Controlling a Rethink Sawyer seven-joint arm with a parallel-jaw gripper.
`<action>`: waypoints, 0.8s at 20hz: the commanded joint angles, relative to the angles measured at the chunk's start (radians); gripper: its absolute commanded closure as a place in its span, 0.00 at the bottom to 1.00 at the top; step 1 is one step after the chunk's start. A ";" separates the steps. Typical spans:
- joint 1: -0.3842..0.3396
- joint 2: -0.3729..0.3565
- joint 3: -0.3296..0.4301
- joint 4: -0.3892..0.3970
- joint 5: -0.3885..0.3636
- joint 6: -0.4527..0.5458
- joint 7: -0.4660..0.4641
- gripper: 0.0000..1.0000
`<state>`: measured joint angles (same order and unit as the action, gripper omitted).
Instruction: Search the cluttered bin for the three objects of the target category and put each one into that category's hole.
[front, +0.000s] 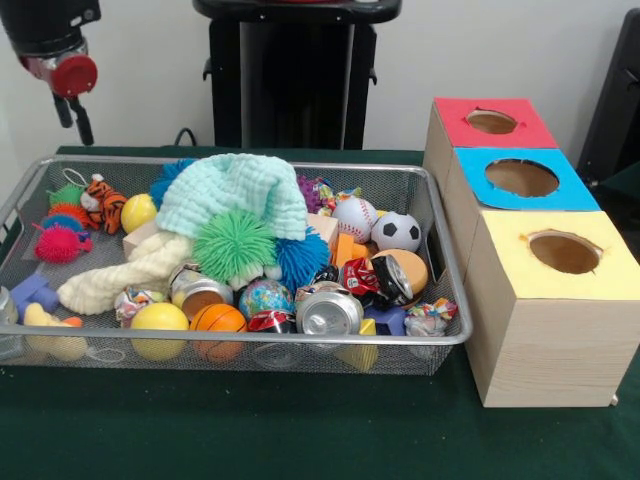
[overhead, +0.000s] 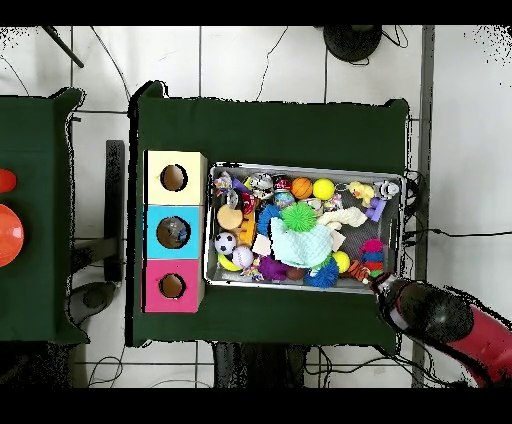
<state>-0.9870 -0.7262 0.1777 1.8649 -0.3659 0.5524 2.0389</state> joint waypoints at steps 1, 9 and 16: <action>0.071 0.026 0.118 0.122 0.011 -0.143 0.046 0.00; 0.242 0.085 0.022 0.025 0.075 -0.234 0.193 0.00; 0.336 0.152 -0.023 -0.028 0.151 -0.272 0.222 0.00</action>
<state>-0.6990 -0.6480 0.1622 1.9000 -0.3014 0.3436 2.0395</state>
